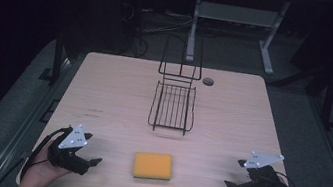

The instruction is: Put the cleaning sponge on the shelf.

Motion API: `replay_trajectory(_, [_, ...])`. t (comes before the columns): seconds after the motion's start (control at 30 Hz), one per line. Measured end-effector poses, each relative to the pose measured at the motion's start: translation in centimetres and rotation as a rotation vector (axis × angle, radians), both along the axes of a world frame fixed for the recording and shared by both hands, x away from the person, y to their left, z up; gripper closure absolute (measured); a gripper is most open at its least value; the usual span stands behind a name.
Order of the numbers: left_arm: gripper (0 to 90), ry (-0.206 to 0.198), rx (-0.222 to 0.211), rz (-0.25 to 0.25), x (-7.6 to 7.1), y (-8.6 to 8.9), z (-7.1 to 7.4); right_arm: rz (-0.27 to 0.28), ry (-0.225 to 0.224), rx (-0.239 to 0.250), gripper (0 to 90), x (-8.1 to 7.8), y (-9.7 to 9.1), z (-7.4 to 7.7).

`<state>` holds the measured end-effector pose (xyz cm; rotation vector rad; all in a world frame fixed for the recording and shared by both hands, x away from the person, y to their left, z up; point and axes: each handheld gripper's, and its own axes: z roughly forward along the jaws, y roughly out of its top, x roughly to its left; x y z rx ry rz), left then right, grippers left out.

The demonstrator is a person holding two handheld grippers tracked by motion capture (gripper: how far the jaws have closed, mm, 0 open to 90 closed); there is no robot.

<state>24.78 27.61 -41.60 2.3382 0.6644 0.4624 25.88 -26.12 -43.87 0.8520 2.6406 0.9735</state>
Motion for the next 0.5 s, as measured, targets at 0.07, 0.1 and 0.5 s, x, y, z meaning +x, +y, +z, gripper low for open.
replay_trajectory(0.07, [14.5, 0.004, 0.004, -0.016, 0.2, -0.4, 0.1, -0.004, -0.001, 0.004, 13.9, -0.1, -0.1, 0.1])
replay_trajectory(0.1, [14.5, 0.005, 0.005, -0.019, 0.2, -0.5, 0.1, -0.004, -0.004, 0.006, 14.0, -0.1, -0.1, 0.2])
replay_trajectory(0.5, [14.5, 0.014, 0.032, -0.077, 0.6, -2.1, 0.8, 0.01, 0.006, -0.001, 13.9, -0.1, 0.2, 0.2])
